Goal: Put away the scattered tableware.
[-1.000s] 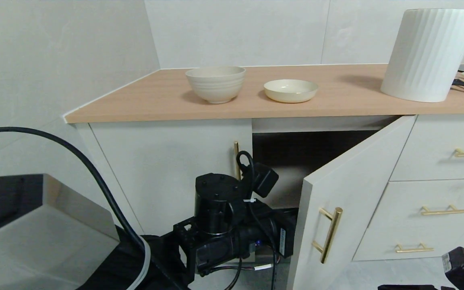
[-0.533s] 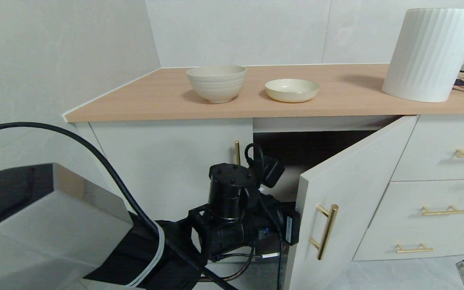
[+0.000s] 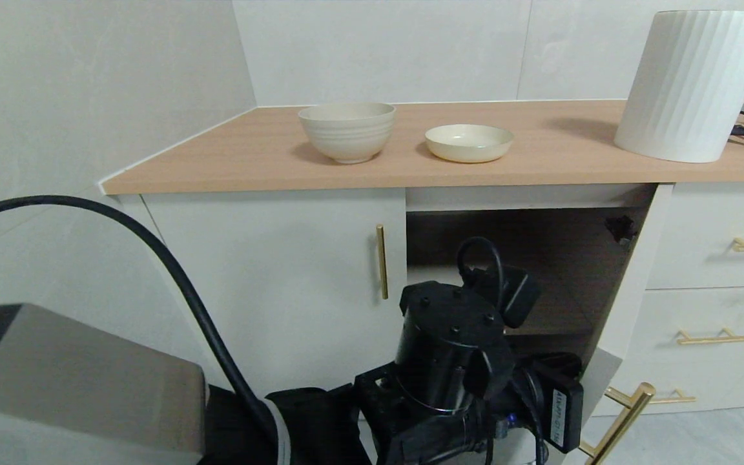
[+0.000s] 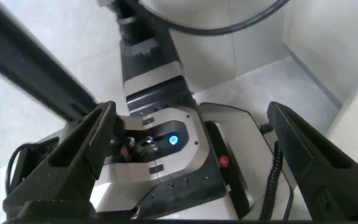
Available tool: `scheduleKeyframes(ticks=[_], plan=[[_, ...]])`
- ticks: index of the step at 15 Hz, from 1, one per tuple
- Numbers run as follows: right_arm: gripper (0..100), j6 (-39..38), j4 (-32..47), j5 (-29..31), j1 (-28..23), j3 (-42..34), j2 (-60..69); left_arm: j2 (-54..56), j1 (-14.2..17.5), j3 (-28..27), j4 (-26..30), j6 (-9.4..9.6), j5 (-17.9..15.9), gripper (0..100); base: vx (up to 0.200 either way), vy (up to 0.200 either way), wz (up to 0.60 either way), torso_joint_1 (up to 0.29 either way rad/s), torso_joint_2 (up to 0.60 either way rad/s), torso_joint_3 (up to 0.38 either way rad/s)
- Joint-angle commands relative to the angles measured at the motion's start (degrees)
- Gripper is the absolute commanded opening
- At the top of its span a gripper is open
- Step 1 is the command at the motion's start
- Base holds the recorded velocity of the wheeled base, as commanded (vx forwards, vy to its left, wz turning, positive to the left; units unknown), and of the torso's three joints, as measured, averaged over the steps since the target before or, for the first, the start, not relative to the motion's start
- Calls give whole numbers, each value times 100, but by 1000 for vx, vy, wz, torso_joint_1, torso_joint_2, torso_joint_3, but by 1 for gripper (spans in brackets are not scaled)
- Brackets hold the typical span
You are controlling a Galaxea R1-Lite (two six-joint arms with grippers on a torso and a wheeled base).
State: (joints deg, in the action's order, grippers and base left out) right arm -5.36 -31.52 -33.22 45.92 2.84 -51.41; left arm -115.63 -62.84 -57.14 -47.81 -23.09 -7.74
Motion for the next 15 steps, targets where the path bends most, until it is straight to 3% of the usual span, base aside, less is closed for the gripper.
scheduleKeyframes(ticks=[1,2,6,8,10,12,15], plan=[[100,9,-3,-71,-4,-20,96,295,273,221,-62,-99,-131,0,0,0,0,0,0,0],[100,9,6,-282,-4,-20,210,128,308,229,-62,-126,-509,0,0,0,0,0,0,0],[100,0,946,-132,-39,287,456,-241,123,159,-18,-38,-571,0,0,0,0,0,0,0],[100,0,2194,8,-461,735,904,-144,123,432,123,15,-439,0,0,0,0,0,0,0],[100,-17,2933,35,-725,929,1309,-135,123,528,114,191,-34,0,0,0,0,0,0,0],[100,-17,2968,175,-927,867,1476,-276,141,326,149,191,9,0,0,0,0,0,0,0],[100,-17,2977,175,-927,727,1625,-382,132,106,176,200,36,0,-200,0,0,1,4,4]])
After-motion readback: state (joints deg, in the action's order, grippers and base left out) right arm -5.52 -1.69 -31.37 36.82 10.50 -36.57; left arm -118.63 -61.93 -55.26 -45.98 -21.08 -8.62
